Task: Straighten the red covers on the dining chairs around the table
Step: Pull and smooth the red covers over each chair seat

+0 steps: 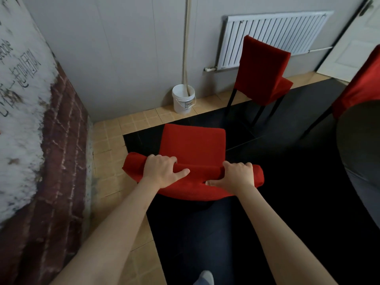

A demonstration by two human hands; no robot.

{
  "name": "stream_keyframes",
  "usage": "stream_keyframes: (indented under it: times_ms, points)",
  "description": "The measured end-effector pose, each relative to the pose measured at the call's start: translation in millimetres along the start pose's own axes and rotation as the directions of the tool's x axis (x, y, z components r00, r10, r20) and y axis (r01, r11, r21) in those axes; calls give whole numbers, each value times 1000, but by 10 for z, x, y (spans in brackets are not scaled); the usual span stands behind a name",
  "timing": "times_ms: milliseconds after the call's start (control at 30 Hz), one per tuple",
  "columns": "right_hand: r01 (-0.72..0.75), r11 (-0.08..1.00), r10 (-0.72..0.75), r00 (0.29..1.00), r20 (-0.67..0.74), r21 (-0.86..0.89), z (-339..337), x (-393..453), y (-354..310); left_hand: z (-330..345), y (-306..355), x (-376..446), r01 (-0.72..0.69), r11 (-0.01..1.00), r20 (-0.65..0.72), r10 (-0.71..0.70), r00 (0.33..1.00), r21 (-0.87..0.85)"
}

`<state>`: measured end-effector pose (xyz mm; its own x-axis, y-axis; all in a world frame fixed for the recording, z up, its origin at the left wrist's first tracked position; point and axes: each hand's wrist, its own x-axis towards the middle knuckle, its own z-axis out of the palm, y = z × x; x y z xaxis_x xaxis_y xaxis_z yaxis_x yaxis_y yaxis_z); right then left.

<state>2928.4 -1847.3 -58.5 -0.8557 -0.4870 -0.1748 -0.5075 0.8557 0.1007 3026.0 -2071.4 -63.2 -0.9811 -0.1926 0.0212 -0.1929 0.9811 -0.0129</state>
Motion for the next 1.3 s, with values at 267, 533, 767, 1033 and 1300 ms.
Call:
stream_keyframes:
  times_ms: [267, 533, 767, 1033, 1300]
  points:
    - [-119, 991, 120, 993, -15, 65, 51, -512, -512, 38, -410, -204, -144, 989, 11, 144, 990, 19]
    - [-188, 977, 189, 982, -1, 101, -15, -565, -728, 9, -599, -91, -226, 974, 2, 226, 974, 22]
    - [-214, 971, 213, 977, 21, 110, -116, -304, -612, -8, -565, 191, -218, 975, -52, 220, 974, 37]
    - [-218, 972, 214, 975, 56, 84, -233, 229, -356, -78, -485, 720, -212, 977, -60, 214, 975, 36]
    - [-184, 980, 178, 981, 73, 72, -222, 387, -249, -49, -480, 880, -261, 965, -83, 263, 961, 30]
